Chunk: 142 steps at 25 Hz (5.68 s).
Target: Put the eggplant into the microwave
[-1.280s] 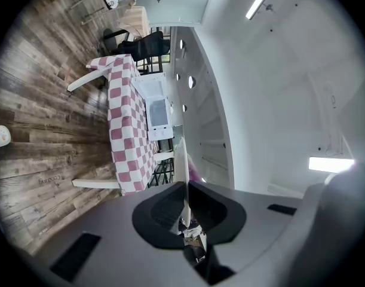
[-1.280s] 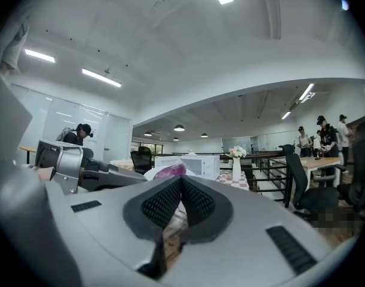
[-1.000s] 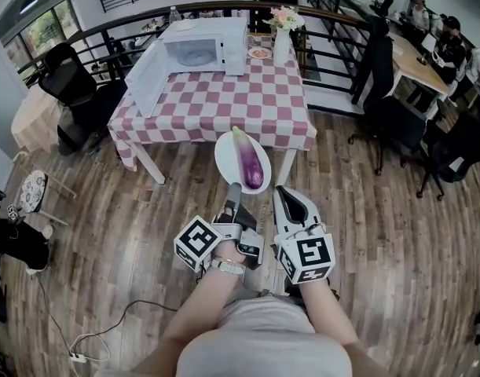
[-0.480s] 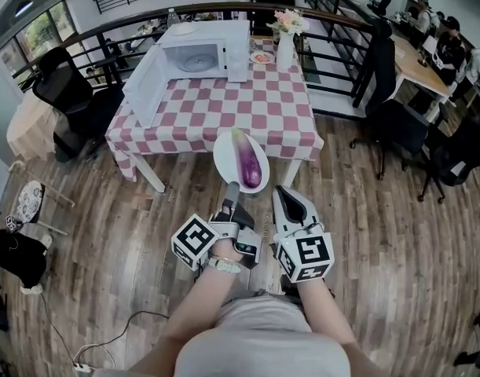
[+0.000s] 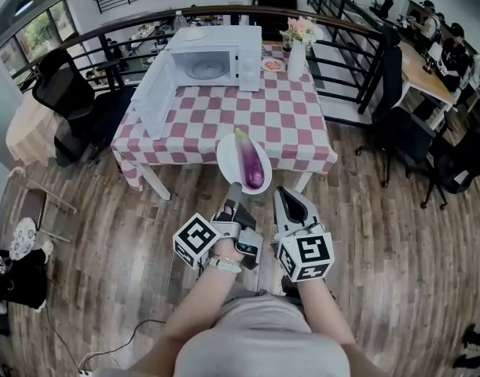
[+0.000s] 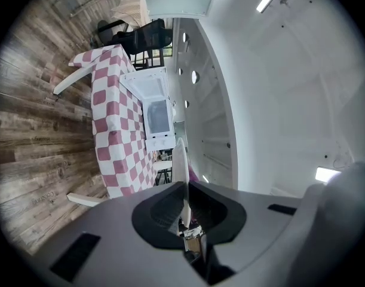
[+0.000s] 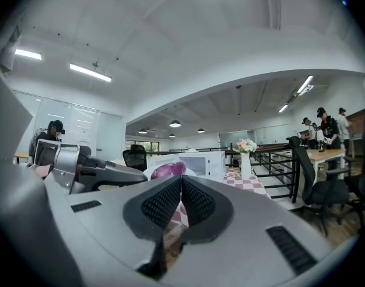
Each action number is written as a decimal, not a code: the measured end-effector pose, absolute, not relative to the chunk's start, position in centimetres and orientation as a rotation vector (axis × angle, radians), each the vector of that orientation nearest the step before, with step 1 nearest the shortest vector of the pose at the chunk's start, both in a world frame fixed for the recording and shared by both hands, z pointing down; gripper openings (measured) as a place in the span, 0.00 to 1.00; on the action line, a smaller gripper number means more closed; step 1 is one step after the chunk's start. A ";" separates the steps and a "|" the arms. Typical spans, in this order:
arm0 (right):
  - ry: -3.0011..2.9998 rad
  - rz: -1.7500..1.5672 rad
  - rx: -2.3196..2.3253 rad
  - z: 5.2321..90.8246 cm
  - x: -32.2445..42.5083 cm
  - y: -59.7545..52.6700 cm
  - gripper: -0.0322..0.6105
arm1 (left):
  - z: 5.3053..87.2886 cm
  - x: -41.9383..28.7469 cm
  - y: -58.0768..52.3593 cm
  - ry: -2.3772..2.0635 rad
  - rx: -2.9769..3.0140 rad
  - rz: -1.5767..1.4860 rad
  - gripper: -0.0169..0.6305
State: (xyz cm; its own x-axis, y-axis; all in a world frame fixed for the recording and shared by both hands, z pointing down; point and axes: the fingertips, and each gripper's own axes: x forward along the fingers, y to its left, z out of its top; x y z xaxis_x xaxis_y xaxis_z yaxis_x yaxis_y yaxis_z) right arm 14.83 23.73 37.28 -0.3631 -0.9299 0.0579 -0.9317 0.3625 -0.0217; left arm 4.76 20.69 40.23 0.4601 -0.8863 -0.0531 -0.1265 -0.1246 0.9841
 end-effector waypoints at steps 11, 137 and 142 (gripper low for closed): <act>-2.534 0.083 1.813 36.2 9.3 19.1 0.09 | 38.8 -1.0 16.2 -0.860 1.574 -0.811 0.06; -2.529 0.296 1.413 48.3 0.4 -33.2 0.09 | 55.5 -9.9 -41.0 -0.947 1.380 -0.913 0.06; -2.521 0.302 1.388 49.0 -0.2 -33.5 0.09 | 56.6 -10.0 -42.2 -0.952 1.362 -0.903 0.06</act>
